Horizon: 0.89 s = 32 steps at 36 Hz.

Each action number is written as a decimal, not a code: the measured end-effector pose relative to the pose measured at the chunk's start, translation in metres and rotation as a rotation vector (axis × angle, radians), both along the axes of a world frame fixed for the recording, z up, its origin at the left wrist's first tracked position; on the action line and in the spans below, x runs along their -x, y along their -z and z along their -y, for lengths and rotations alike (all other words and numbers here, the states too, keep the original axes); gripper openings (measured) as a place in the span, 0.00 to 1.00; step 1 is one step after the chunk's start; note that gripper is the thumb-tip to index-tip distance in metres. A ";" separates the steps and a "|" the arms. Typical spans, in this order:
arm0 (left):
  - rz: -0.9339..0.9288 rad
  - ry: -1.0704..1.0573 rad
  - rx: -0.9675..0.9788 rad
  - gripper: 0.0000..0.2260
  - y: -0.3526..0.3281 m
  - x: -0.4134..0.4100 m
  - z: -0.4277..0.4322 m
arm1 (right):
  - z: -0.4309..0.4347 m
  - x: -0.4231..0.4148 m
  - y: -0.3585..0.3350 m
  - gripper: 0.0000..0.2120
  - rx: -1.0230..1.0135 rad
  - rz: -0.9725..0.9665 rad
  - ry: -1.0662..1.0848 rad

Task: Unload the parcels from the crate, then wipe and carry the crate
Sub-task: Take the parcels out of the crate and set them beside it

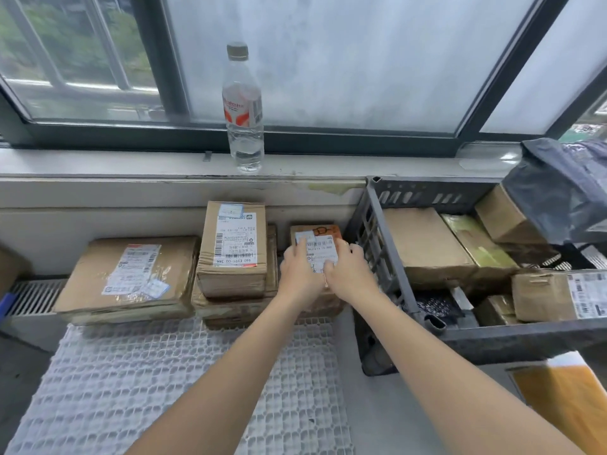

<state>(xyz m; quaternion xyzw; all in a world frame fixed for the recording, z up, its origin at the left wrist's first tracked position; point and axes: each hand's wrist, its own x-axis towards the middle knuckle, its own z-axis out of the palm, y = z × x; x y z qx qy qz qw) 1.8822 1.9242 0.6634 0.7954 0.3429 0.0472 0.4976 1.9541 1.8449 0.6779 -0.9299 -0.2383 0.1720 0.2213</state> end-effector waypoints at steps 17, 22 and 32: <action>0.258 0.084 -0.054 0.36 -0.080 -0.017 0.031 | 0.073 -0.019 -0.100 0.25 -0.314 0.188 -0.003; 0.294 0.118 -0.099 0.37 -0.098 -0.038 0.065 | 0.111 -0.038 -0.107 0.26 -0.329 0.217 0.032; 0.319 0.136 -0.170 0.36 -0.126 -0.090 0.150 | 0.204 -0.091 -0.128 0.26 -0.435 0.230 0.025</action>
